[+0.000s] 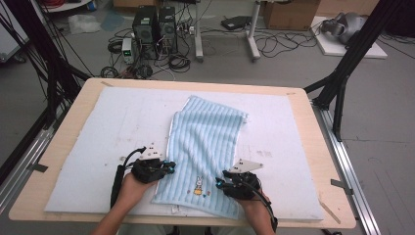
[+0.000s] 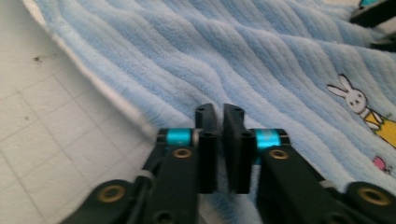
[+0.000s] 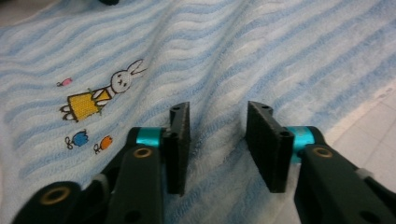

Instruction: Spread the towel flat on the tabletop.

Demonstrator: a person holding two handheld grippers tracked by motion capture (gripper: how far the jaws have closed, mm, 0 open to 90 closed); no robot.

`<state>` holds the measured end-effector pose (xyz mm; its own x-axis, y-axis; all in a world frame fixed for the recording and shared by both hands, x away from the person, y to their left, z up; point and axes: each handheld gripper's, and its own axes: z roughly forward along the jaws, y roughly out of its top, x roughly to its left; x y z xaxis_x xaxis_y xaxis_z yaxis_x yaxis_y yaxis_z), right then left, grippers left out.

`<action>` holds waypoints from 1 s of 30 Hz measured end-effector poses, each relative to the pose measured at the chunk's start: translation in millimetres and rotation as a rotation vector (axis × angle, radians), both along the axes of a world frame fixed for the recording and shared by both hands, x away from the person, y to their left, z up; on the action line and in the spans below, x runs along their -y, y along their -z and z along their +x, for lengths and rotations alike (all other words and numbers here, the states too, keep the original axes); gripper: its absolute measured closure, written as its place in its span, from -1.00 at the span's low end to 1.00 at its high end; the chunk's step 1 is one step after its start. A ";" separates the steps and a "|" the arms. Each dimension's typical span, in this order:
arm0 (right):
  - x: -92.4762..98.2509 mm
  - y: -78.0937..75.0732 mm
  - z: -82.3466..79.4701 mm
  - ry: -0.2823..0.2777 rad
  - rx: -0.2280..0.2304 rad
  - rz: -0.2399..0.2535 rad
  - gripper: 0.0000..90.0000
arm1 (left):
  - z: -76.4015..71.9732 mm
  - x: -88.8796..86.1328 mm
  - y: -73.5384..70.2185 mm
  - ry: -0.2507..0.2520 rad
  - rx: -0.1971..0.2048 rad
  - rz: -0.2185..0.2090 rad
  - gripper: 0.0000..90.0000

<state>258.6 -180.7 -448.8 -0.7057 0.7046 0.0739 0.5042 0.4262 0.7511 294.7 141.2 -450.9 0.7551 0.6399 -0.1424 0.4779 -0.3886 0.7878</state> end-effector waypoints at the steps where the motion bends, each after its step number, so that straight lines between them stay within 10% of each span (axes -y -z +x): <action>1: 2.3 -1.1 0.0 0.002 -0.009 -0.001 0.72 | -2.8 -1.0 0.4 -0.002 -0.013 -0.014 0.93; 18: 27.7 -10.1 -23.9 -0.110 -0.162 0.000 0.79 | -55.9 -9.2 2.2 0.142 -0.076 -0.076 0.90; 23: 31.3 -13.9 -20.5 -0.050 -0.102 0.115 0.29 | -54.0 -11.6 1.5 0.094 -0.070 -0.118 0.48; 30: 19.5 -12.9 -11.1 0.007 -0.010 0.103 0.21 | -44.4 -20.5 -4.4 0.012 -0.009 -0.171 0.21</action>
<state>247.5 -200.2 -435.9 -0.6997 0.6978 0.1531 0.5147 0.3438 0.7854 250.3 161.7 -446.4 0.7611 0.5965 -0.2548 0.4809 -0.2553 0.8388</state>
